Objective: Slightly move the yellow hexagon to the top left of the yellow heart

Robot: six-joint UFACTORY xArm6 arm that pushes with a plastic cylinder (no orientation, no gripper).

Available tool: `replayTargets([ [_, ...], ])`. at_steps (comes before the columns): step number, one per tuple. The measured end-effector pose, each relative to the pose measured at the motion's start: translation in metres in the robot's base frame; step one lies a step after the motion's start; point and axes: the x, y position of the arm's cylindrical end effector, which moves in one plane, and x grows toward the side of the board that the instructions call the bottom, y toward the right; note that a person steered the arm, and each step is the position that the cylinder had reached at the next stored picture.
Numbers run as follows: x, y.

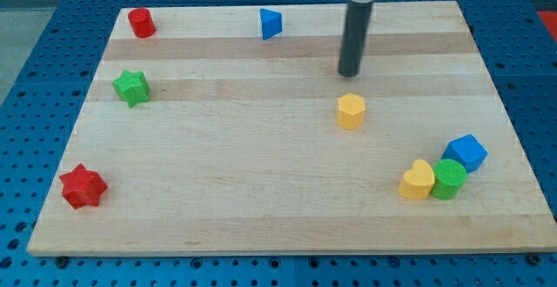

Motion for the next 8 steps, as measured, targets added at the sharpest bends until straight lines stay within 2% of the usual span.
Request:
replayTargets([
  [1, 0.032, -0.002],
  [3, 0.102, 0.048],
  [5, 0.037, 0.024],
  [6, 0.048, -0.014],
  [7, 0.08, -0.02],
  [8, 0.118, 0.006],
])
